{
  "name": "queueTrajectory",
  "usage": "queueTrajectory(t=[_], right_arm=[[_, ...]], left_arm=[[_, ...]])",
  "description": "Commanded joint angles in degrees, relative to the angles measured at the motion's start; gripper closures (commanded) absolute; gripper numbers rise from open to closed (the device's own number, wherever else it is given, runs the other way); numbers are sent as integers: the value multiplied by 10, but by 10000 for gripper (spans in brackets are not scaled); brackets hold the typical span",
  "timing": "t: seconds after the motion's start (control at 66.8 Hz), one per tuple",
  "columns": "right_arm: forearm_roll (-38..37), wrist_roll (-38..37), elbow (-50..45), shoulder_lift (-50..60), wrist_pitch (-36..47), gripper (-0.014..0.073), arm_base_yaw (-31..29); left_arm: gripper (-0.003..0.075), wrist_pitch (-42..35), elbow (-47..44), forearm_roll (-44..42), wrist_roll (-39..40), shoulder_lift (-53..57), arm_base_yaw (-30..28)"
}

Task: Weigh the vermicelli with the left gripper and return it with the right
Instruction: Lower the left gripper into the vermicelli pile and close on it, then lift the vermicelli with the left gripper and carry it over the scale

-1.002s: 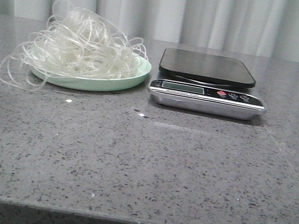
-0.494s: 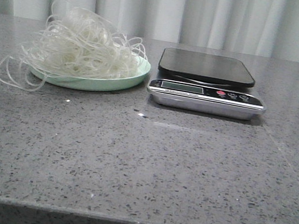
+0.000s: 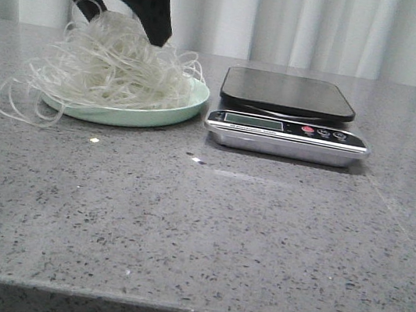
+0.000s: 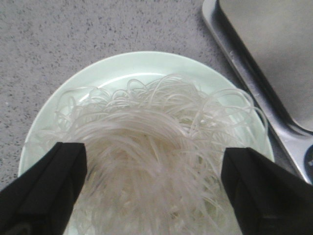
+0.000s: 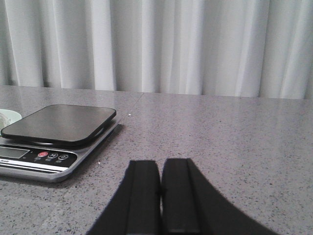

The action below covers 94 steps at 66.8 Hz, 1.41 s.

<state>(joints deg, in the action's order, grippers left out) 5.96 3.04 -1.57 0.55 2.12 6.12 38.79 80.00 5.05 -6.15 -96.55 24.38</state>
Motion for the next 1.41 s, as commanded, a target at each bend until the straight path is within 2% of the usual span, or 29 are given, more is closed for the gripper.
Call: queueTrajectory(t=[0.0,0.239,0.329,0.419,0.464,0.479,0.524,0.569,0.643,0.748,0.973,1.107,1.272,1.392], right_arm=[[0,-1,5,10,49,414,-5],[0,-1,5,10,49,414,-5],[0,-1,5,10,49,414,-5],[0,-1,5,10,49,414,-5],[0,-1,5,10,49,414,-5],[0,-1,5,10,49,414,-5],[0,-1,5,10,49,414,-5],[0,-1,5,10,49,414,-5],[0,-1,5,10,49,414,-5],[0,-1,5,10,49,414,-5],[0,-1,5,10,49,414,-5],[0,-1,5,10,49,414,-5],[0,-1,5,10,49,414,-5],[0,-1,5,10,49,414,-5]], left_arm=[[112,-19,22,-3,6,11,3],[117,11,22,-8,14,-17,3],[162,29,22,-8,14,-24,3],[288,46,23,-19,14,-26,3],[403,55,23,-23,14,-26,3],[403,56,23,-24,14,-26,3],[549,72,29,-30,14,-26,3],[612,82,35,-32,14,-26,3],[566,105,58,-34,14,-26,3],[594,137,117,-34,14,-26,4],[594,155,256,-2,14,-25,29],[594,134,314,-2,14,-29,59],[594,85,334,0,14,-55,95],[594,77,354,-4,10,-96,120]])
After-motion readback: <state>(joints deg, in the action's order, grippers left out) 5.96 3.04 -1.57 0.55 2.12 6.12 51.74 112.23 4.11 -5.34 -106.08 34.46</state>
